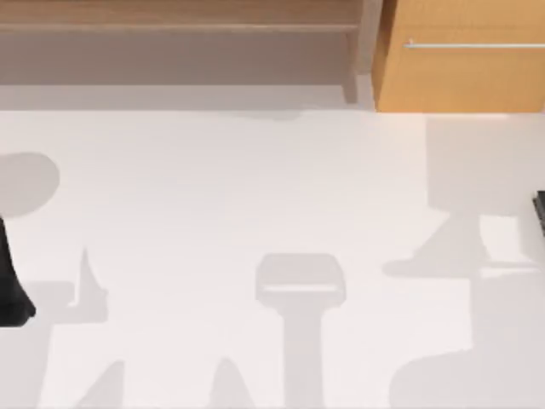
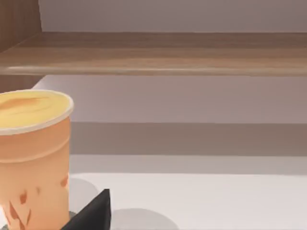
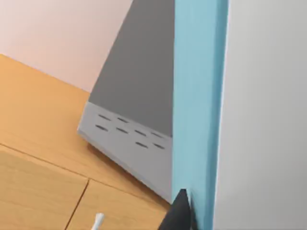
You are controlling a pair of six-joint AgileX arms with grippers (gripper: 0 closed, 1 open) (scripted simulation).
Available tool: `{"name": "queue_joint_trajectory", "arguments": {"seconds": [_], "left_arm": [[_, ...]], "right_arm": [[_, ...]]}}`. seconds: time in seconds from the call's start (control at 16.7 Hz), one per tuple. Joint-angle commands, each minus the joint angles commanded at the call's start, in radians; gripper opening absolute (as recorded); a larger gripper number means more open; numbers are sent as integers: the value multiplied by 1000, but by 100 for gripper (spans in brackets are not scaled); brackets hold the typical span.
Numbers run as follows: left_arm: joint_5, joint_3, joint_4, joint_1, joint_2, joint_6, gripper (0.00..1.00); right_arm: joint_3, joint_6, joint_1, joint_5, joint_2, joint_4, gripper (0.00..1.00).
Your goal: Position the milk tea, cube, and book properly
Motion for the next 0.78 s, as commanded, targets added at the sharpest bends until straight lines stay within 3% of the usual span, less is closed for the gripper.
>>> {"name": "queue_joint_trajectory", "arguments": {"seconds": [0.36,0.78], "left_arm": [[0,0,0,0,0,0,100],[0,0,0,0,0,0,100]], "right_arm": [[-381,242,24,-10,59,38,0],[-451,268,35,-12,99,41,0]]}}
